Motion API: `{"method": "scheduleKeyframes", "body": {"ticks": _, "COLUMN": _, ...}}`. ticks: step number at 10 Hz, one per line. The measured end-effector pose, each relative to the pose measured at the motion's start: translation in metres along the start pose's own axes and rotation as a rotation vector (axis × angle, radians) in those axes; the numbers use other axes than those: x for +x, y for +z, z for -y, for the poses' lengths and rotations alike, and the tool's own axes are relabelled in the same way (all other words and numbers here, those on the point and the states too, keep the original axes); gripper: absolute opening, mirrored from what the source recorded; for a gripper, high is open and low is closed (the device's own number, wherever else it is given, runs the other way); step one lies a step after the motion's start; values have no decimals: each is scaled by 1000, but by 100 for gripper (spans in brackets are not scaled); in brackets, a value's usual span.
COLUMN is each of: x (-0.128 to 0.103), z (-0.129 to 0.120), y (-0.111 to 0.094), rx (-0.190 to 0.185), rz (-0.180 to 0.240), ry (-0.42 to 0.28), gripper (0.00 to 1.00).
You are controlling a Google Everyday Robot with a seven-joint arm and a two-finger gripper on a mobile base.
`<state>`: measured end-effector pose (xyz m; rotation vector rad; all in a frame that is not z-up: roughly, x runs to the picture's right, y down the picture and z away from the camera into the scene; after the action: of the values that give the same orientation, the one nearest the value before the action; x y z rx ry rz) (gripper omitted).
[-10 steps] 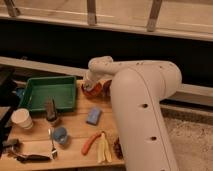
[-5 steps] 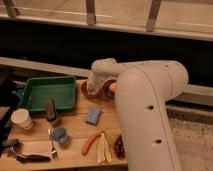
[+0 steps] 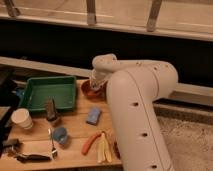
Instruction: Wipe red bowl with towel
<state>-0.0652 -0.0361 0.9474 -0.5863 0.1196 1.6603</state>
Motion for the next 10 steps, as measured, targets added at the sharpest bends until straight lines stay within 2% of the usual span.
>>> {"method": "scheduleKeyframes", "body": {"ticks": 3, "x": 5, "z": -18, "y": -2, "rx": -45, "rz": 8, "ry": -23, "gripper": 0}}
{"method": "scheduleKeyframes", "body": {"ticks": 5, "x": 19, "z": -33, "y": -6, "rx": -84, "rz": 5, "ry": -32, "gripper": 0}}
{"method": "scheduleKeyframes", "body": {"ticks": 6, "x": 25, "z": -34, "y": -7, "rx": -89, "rz": 0, "ry": -31, "gripper": 0}}
{"method": "scheduleKeyframes", "body": {"ticks": 8, "x": 35, "z": -23, "y": -7, "rx": -74, "rz": -11, "ry": -7, "gripper": 0}}
{"method": "scheduleKeyframes", "body": {"ticks": 10, "x": 29, "z": -5, "y": -6, "rx": -40, "rz": -11, "ry": 17, "gripper": 0}}
